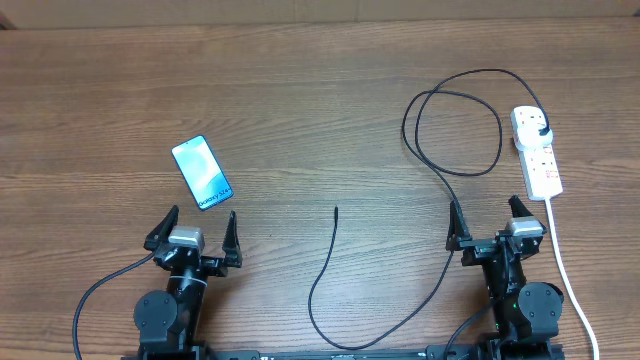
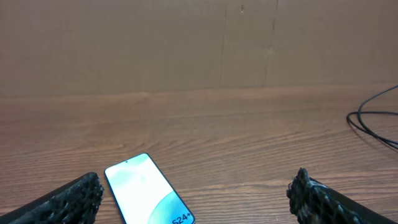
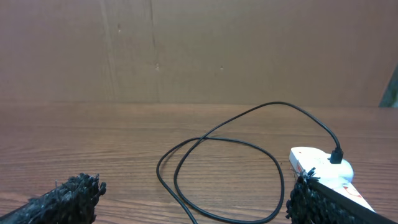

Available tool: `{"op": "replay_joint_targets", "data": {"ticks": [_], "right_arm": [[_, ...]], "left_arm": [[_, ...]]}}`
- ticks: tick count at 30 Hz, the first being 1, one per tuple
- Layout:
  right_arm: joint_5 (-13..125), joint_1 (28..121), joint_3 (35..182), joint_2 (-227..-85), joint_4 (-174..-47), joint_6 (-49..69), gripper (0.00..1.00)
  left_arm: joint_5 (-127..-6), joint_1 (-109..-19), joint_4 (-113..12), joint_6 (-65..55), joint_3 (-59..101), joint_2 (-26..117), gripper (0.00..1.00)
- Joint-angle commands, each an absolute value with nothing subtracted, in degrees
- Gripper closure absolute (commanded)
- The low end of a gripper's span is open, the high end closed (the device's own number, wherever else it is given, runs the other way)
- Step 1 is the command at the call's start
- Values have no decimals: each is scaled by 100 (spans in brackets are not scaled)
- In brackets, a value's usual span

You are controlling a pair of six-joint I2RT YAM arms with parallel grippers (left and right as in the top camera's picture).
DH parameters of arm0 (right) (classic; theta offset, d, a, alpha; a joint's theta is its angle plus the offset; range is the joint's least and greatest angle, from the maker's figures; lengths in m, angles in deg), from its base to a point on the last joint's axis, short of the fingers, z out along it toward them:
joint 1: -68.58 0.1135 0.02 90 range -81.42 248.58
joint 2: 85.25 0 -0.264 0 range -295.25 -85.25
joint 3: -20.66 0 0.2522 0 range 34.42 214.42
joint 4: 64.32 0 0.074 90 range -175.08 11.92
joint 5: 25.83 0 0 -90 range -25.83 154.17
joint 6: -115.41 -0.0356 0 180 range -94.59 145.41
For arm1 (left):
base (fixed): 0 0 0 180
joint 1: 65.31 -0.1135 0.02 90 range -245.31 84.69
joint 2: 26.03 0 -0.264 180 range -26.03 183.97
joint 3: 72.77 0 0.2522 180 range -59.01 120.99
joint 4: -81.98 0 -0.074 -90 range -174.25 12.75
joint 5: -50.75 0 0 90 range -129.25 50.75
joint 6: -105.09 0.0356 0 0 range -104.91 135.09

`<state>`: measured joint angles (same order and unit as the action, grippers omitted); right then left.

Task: Plug charger to phone and switch on socket

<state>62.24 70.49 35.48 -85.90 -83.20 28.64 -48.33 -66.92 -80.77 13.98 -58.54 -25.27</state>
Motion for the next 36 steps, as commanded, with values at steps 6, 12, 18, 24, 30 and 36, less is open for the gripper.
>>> {"op": "replay_joint_targets", "data": {"ticks": [6,12,18,24,30,36], "right_arm": [[6281,7082,3489,-8540,-8292,2890,0],[6281,7082,3489,-8540,-8292,2890,0],[6281,7082,3489,-8540,-8290,2890,0],[6281,7082,3489,-8540,-8290,2890,0],[6281,7082,3489,-8540,-8290,2890,0],[6281,7082,3489,-8540,-8290,2890,0]], "left_arm": [[-4916,-6731,-8066,1363,-5874,-2582,0],[-4916,-6731,-8066,1363,-5874,-2582,0],[-4916,-6731,-8066,1361,-5874,-2582,1],[-4938,-6727,-8066,1359,-5874,-2582,0],[-4940,-6727,-8066,1359,-5874,-2582,1],[-4940,-6727,-8009,1361,-5806,-2582,0]]}}
